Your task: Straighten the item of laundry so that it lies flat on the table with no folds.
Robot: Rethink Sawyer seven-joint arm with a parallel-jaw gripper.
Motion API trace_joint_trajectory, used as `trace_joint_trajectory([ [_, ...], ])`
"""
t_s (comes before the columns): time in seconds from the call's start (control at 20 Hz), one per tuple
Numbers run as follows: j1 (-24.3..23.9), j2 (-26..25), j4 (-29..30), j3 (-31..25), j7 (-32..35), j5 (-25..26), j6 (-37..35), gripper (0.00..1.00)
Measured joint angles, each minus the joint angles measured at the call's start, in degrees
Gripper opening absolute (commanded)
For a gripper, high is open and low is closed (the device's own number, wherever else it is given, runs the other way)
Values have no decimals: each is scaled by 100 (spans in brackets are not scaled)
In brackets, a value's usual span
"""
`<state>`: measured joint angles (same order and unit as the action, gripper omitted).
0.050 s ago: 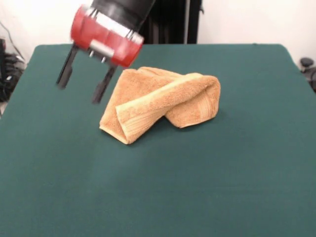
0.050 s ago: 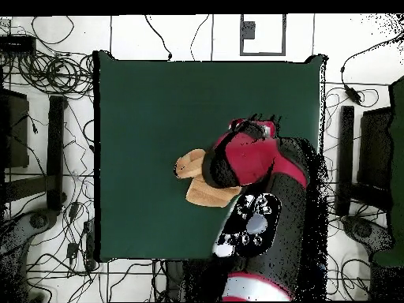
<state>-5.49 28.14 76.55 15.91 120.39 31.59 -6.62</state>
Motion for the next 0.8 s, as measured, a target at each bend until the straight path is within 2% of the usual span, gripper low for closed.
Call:
trace_joint_trajectory([
  [0.15, -786, -17, 59, -806, 0, 81, 256, 100],
  [0.2, -1559, -78, 159, -1599, 0, 97, 289, 100],
  [0.3, -1995, -142, 235, -2037, 0, 98, 275, 100],
  [0.35, -2450, -228, 326, -2488, 0, 92, 215, 100],
  [0.55, -3250, -446, 533, -3307, -2, 35, -113, 100],
  [0.6, -3583, -564, 652, -3705, -20, -27, -461, 100],
  [0.75, -3802, -658, 758, -4033, -64, -81, -871, 100],
  [0.8, -3934, -720, 859, -4336, -106, -120, -1320, 100],
])
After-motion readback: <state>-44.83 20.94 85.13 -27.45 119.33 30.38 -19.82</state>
